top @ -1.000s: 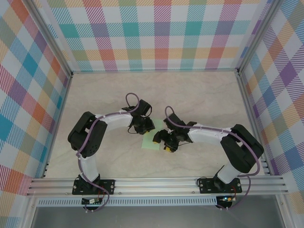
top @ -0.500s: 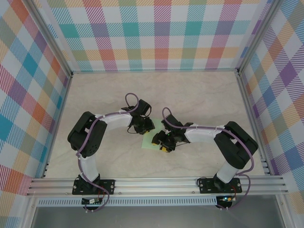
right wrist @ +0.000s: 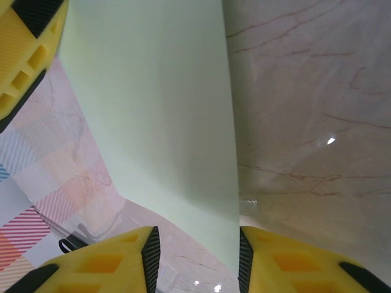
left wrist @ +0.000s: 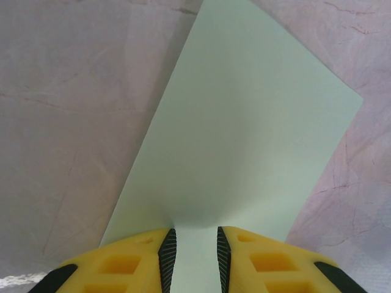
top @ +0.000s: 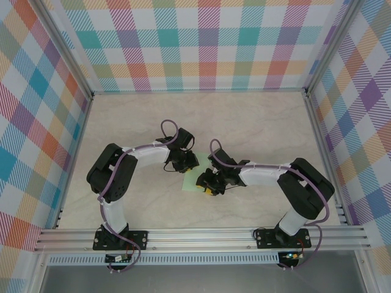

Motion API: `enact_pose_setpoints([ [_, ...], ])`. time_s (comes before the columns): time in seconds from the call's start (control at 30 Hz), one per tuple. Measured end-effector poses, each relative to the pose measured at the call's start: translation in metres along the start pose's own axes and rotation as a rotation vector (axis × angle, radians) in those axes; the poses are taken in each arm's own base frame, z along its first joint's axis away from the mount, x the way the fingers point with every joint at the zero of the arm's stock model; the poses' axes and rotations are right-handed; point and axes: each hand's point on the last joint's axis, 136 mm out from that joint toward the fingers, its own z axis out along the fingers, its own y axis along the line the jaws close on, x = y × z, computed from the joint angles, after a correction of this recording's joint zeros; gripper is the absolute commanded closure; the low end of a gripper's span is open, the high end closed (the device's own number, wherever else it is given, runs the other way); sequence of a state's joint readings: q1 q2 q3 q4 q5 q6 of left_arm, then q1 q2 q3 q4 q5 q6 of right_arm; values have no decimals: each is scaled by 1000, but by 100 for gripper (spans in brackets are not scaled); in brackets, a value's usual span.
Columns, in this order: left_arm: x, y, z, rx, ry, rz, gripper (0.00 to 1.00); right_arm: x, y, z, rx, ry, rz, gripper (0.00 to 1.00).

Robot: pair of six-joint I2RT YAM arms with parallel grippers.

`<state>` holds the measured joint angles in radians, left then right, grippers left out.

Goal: Fold a paper plane with a square sheet of paper (pick it up from the middle)
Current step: Third fold the triangle at the center of the table.

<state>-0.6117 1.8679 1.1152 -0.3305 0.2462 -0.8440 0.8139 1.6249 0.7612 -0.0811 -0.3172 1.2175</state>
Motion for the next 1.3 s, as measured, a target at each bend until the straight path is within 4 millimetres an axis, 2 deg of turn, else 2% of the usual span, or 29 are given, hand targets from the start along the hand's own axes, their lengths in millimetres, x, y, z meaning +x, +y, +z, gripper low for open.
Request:
enact_pose_setpoints([
  [0.23, 0, 0, 0, 1, 0, 0, 71, -5, -4, 0, -4, -41, 60, 88],
  [0.43, 3, -3, -3, 34, 1, 9, 69, -8, -13, -3, 20, -73, 94, 100],
  [0.6, 13, -14, -17, 137, 16, 32, 65, -1, -18, -9, 65, -49, 65, 100],
  [0.73, 9, -32, -36, 218, -19, 66, 65, 8, -28, -12, 115, 0, 40, 100],
  [0.8, 7, -35, -39, 233, -32, 78, 65, 12, -34, -13, 140, 20, 35, 100],
  [0.97, 8, -29, -31, 216, -24, 82, 65, 16, -37, -16, 168, 39, 29, 100],
  [1.13, 9, -18, -18, 178, -9, 85, 66, 13, -24, -18, 146, 29, 15, 100],
  [1.3, 8, -11, -17, 140, -21, 93, 67, 7, -12, -21, 126, 6, 1, 96],
])
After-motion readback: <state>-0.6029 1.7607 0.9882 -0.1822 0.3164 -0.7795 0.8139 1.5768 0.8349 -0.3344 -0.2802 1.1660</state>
